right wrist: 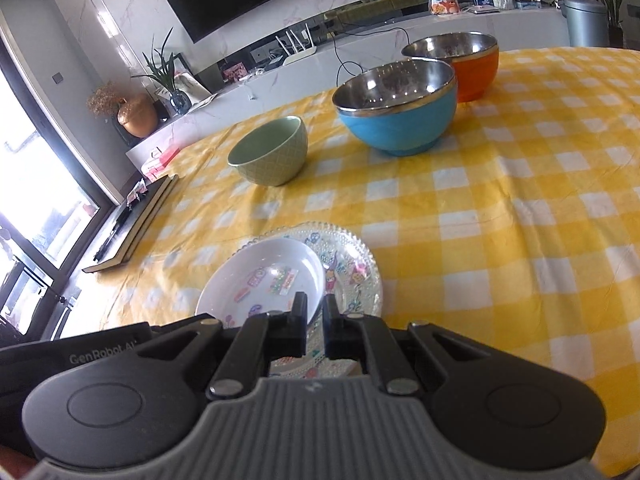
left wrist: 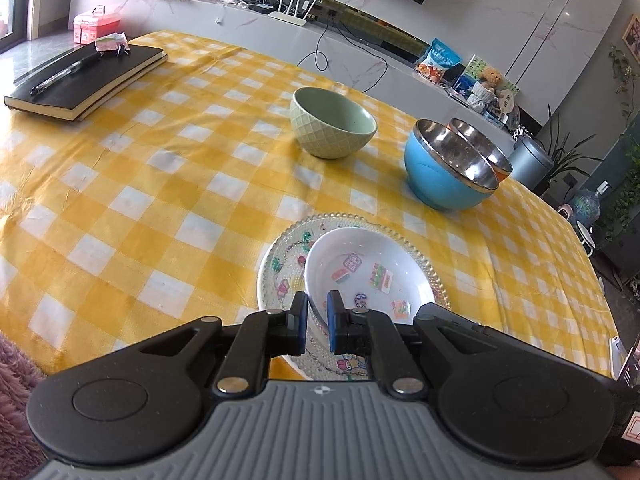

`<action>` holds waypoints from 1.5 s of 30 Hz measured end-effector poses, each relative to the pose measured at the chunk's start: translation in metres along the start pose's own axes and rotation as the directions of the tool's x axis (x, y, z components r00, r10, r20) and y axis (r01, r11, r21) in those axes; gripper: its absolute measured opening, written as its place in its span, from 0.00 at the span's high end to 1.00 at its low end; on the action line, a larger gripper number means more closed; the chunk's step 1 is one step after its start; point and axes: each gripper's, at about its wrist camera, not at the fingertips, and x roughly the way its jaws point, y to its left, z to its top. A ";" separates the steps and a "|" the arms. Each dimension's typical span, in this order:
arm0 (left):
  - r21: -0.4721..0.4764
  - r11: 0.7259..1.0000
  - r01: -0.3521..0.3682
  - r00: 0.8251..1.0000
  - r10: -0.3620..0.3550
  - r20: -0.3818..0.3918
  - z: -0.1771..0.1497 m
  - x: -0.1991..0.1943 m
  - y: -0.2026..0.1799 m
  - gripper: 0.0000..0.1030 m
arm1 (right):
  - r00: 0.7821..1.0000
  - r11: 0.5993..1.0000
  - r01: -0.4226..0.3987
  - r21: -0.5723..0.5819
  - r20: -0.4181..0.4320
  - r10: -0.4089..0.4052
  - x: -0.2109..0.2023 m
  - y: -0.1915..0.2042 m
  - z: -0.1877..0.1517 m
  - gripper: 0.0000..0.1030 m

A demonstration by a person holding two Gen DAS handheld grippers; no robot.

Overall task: Organize plates and bowls
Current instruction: 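Carry the sticker plate with the right gripper and lower it onto the glass plate, then open the right gripper to release the sticker plate and withdraw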

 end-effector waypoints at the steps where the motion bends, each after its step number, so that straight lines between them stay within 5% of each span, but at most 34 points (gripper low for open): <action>1: 0.001 1.000 -0.001 1.000 0.001 -0.001 0.000 0.001 0.000 0.91 | 1.000 1.000 0.001 0.002 -0.004 -0.001 0.001 0.000 0.000 0.95; 16: 0.025 1.000 -0.012 1.000 0.013 -0.020 -0.003 0.008 0.000 0.88 | 1.000 1.000 0.007 0.001 -0.016 -0.007 0.008 -0.003 -0.001 0.93; 23: 0.041 0.999 -0.005 1.000 0.004 0.014 -0.003 0.002 -0.004 0.57 | 1.000 1.000 -0.005 0.002 -0.001 0.005 0.003 -0.004 -0.002 0.78; 42: 0.050 0.998 0.029 0.993 -0.034 0.110 0.044 -0.010 -0.040 0.54 | 0.984 0.995 0.102 -0.023 0.147 -0.098 -0.029 -0.020 0.039 0.59; 45: 0.061 0.997 0.051 0.990 -0.059 0.126 0.058 -0.005 -0.054 0.47 | 0.979 0.993 0.118 -0.007 0.169 -0.115 -0.031 -0.029 0.054 0.55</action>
